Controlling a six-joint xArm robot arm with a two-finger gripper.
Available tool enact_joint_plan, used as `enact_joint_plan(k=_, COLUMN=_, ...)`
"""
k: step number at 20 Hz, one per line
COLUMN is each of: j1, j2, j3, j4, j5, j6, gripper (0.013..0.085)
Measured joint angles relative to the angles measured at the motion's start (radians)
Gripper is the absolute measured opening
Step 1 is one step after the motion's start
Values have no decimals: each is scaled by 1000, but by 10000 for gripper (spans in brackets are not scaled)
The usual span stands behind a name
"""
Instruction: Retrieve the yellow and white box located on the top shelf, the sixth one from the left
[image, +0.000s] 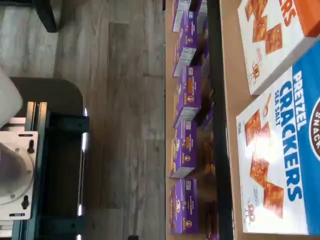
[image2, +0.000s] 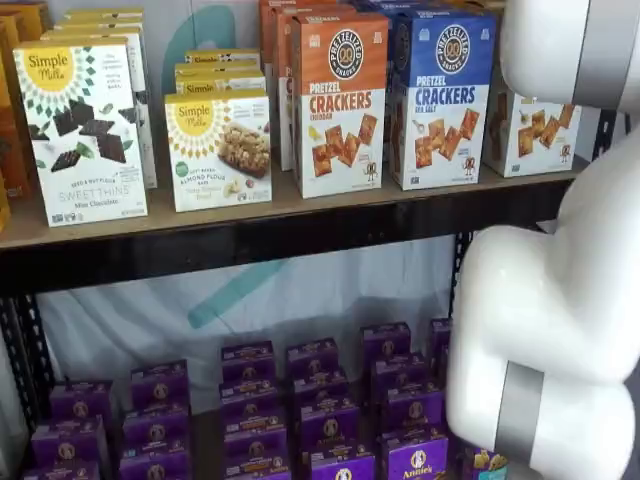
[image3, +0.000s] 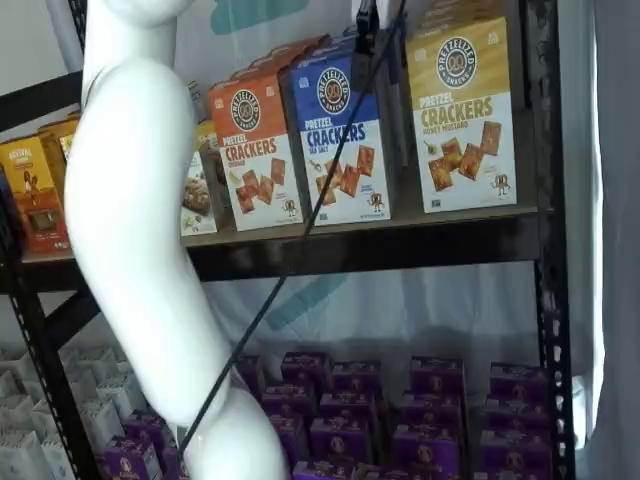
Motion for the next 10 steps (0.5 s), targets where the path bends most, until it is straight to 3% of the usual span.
enact_joint_plan(k=6, j1=26, j2=-44, j3=37, j4=-3, j5=-17, j6=24, gripper=850)
enact_joint_plan(k=10, j1=12, j2=-107, j3=115, j4=49, j5=-115, j6=28, gripper=850)
